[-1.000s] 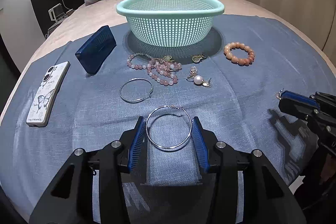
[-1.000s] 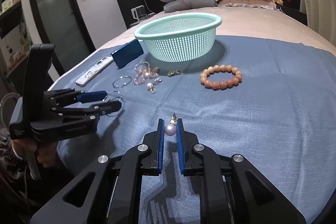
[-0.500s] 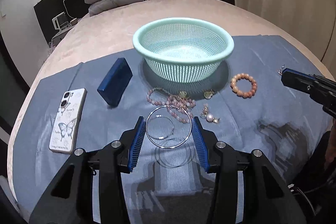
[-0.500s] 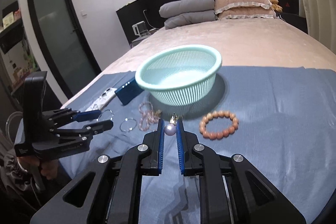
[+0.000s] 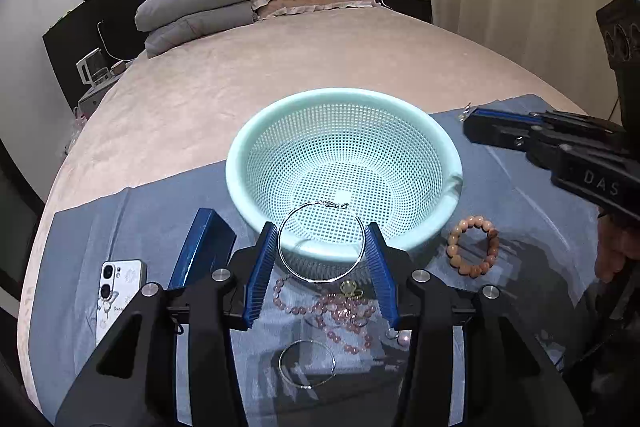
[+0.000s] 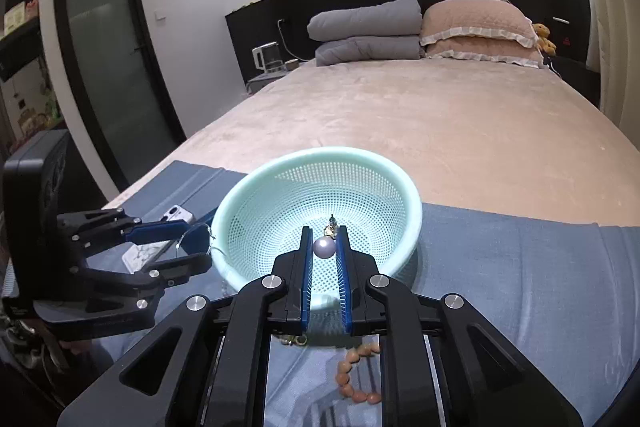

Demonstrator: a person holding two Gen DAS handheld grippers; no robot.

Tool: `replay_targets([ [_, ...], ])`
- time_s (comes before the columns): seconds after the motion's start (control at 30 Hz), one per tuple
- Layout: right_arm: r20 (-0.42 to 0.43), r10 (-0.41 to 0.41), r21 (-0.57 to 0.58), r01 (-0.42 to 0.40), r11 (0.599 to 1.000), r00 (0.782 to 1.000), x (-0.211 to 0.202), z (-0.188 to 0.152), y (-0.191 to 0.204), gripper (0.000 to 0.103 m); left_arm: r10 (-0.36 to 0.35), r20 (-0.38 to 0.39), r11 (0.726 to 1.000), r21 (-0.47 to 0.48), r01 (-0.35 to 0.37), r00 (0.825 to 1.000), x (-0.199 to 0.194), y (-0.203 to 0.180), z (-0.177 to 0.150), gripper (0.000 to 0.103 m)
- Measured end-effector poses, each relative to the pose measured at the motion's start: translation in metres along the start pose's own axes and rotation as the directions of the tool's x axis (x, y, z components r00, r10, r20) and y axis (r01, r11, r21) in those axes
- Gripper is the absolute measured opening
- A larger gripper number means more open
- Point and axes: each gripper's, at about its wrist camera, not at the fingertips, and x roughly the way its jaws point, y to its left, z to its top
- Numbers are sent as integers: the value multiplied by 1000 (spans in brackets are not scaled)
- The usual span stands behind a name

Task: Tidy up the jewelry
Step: 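Carry the earring and hoop over the mint basket and open both tools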

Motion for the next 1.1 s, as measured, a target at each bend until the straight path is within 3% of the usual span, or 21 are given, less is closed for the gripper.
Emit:
replay_targets([
  [0.3, -83, -22, -21, 20, 1000, 996, 50, 1, -1, 11, -33, -57, 999, 21, 34, 998, 41, -3, 18, 46],
  [0.57, -105, -35, -10, 35, 999, 994, 60, -5, -5, 11, -29, -92, 999, 18, 30, 995, 57, -3, 11, 46],
  [1.0, -107, -51, -22, 49, 999, 993, 60, -6, -6, 12, -20, -88, 1000, -4, 20, 996, 57, -3, 13, 47],
  [1.1, -101, -51, -16, 49, 999, 994, 58, -7, -8, 12, -21, -87, 1000, -12, 20, 996, 55, -2, 14, 54],
])
